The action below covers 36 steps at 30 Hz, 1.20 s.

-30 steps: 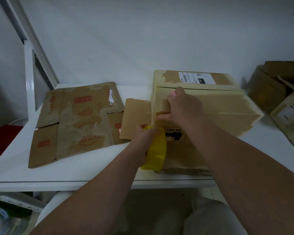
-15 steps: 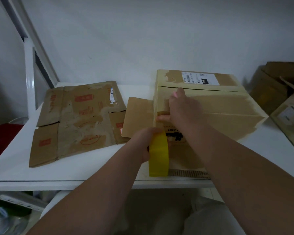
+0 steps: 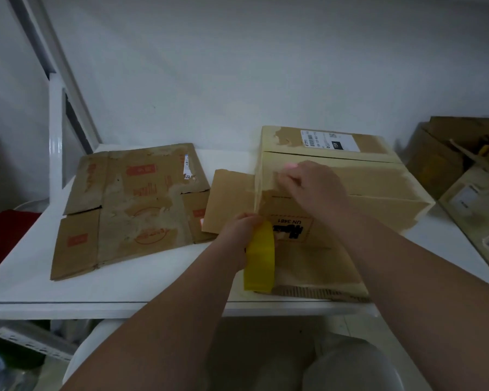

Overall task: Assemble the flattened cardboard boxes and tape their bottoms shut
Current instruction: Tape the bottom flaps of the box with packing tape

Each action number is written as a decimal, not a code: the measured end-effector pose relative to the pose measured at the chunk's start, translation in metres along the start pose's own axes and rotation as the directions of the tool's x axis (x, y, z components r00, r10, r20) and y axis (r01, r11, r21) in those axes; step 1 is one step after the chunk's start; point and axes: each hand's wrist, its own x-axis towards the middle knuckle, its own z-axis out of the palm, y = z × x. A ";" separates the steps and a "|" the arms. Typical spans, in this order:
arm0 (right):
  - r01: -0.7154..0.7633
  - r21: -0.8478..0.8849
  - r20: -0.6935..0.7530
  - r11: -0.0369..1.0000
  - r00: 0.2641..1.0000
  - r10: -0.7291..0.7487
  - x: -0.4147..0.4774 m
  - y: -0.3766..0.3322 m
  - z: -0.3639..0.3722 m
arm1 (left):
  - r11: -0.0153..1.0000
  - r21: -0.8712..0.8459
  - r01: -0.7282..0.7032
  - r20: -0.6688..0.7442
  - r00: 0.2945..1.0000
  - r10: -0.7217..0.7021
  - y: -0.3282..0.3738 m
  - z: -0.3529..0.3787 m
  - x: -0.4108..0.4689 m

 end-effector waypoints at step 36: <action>0.389 -0.200 -0.013 0.899 0.917 -0.399 -0.019 -0.018 0.035 | 0.998 0.041 -0.047 0.030 0.999 0.046 -0.005 -0.006 0.015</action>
